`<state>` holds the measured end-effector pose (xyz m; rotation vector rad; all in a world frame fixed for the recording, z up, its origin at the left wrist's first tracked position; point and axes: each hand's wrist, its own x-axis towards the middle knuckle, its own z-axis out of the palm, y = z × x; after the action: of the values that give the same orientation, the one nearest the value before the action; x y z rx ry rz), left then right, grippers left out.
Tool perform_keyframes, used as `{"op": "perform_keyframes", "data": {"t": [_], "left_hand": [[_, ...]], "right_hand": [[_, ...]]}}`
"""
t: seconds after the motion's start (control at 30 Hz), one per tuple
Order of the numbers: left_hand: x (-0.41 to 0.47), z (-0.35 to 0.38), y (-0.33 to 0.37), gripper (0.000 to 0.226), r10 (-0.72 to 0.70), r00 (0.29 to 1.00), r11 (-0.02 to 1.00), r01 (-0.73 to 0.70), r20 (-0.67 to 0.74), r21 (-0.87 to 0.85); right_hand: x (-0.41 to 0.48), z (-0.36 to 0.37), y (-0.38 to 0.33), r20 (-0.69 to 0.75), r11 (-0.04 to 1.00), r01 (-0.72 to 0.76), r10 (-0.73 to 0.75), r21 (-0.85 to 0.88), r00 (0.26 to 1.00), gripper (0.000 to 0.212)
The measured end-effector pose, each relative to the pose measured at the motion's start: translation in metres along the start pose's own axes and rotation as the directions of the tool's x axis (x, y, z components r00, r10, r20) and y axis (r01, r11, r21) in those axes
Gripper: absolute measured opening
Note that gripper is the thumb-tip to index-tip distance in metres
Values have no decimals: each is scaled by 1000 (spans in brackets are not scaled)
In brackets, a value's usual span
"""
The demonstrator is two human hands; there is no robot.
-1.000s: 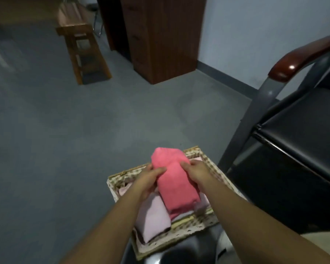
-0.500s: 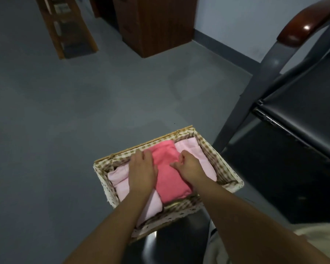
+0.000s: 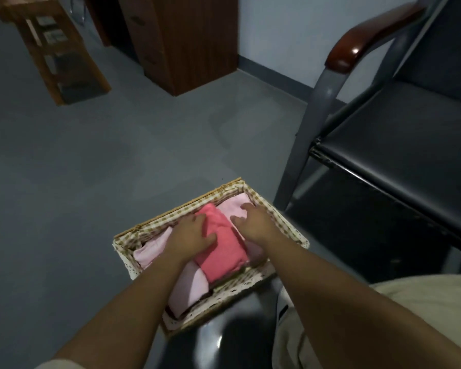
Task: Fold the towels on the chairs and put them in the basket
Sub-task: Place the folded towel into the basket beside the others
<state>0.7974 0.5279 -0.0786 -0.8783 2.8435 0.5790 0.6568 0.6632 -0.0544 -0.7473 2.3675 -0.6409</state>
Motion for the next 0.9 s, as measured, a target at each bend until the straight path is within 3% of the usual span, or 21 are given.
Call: {"op": "perform_keyframes", "data": {"t": [0.17,0.27,0.47,0.63,0.9], "left_hand": [[25,-89,49,69,140,974,987,-151,-177,-52],[43,-149,101,48,163,946,979,-191,-281,-75],[58,-217,245,42,384,842,903,-428,-380,-37],[58,-202,380,38,534,772,815,-579,-346,-33],[51,-93,566,30,700,710,695,-702,-77,-158]], "right_hand": [[-10,-102,-34,-211,995,87,-94,-41,973,59],[-29,-182,-40,-351,992,105,-121,-65,929,63],[-100,-331,7,-583,997,33,-65,-66,810,64],[-168,-397,94,-688,985,-120,4,-122,726,63],[-233,-432,262,-770,934,-351,268,61,579,50]]}}
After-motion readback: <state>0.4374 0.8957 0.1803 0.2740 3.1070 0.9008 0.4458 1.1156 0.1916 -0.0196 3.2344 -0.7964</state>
